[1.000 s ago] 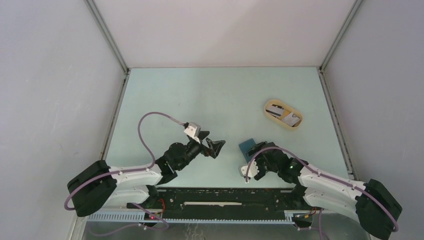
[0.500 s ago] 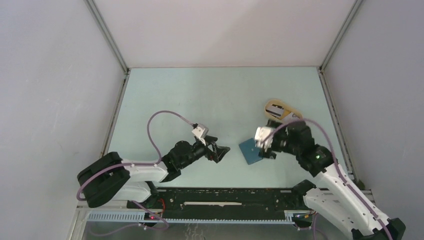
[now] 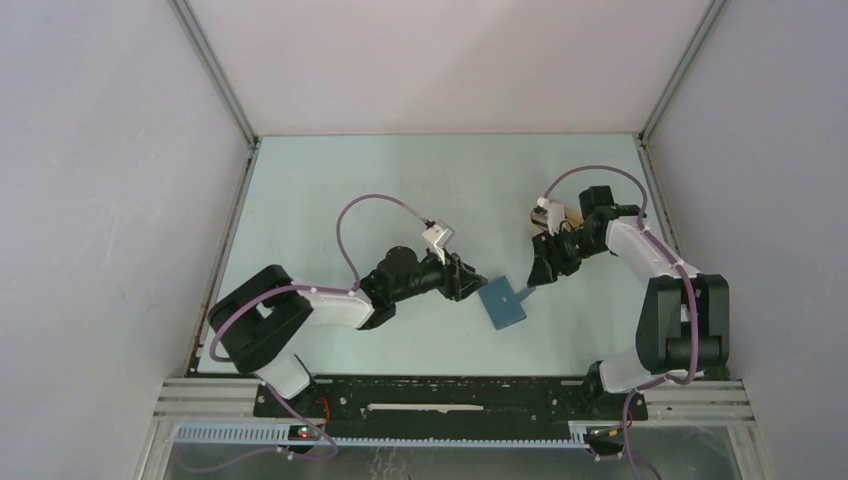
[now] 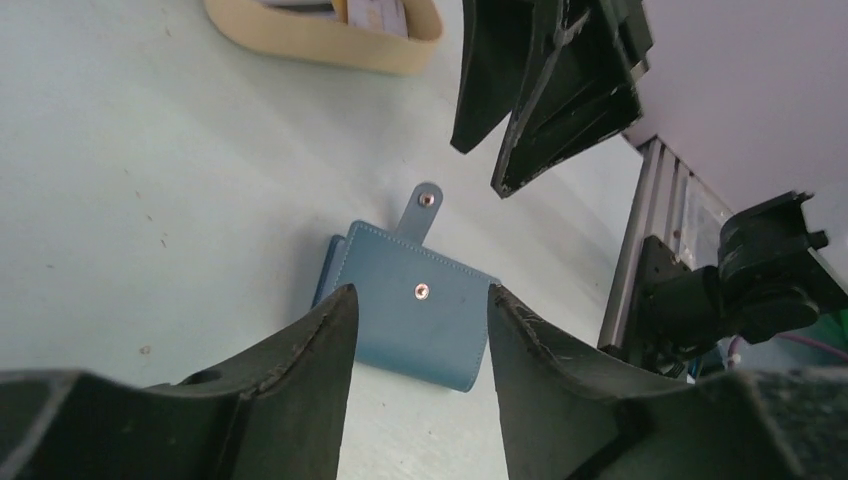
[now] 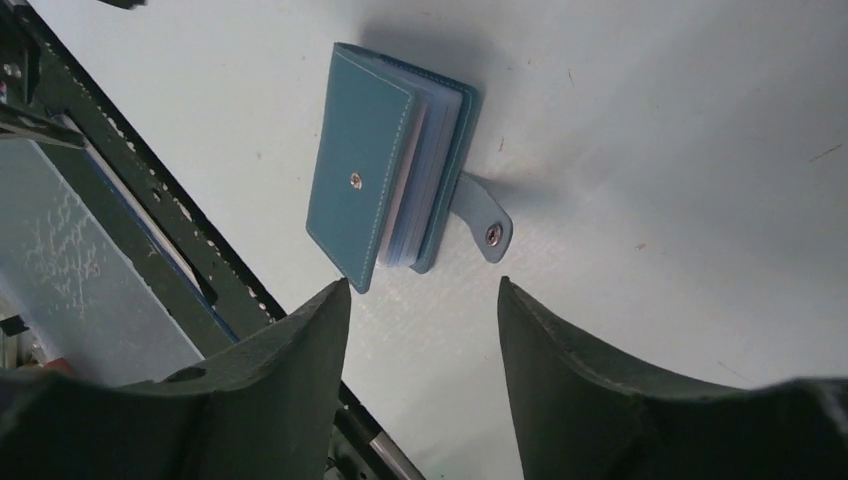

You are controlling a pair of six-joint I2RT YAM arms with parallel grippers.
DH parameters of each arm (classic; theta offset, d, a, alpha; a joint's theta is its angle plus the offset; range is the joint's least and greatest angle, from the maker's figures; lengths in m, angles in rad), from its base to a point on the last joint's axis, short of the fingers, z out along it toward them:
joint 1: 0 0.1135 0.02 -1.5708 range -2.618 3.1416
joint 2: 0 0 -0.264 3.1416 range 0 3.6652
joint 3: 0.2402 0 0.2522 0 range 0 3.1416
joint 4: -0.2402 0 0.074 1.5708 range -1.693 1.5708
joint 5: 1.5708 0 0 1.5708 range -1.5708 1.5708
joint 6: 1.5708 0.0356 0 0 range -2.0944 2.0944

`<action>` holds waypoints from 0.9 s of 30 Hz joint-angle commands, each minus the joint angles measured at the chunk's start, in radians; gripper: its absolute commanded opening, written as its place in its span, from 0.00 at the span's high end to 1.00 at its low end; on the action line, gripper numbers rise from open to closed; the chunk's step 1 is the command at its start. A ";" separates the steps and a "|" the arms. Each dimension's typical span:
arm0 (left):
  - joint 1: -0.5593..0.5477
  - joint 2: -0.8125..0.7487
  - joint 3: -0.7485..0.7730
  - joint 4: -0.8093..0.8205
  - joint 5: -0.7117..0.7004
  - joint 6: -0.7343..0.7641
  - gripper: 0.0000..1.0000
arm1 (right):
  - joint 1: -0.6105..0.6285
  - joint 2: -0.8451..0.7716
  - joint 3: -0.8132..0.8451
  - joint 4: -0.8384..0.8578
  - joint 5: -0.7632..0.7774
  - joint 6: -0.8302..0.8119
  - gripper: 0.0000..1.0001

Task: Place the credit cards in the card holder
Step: Close the card holder at the center of the board.

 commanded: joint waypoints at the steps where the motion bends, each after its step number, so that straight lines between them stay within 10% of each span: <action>1: -0.006 0.090 0.067 -0.019 0.061 -0.016 0.46 | -0.013 0.043 0.018 -0.024 0.046 0.053 0.38; 14: -0.004 0.140 0.107 -0.119 -0.108 -0.009 0.47 | -0.024 0.200 0.056 0.037 0.070 0.142 0.55; 27: 0.081 0.296 0.157 0.060 0.138 -0.190 0.35 | -0.031 0.257 0.089 0.001 -0.013 0.130 0.73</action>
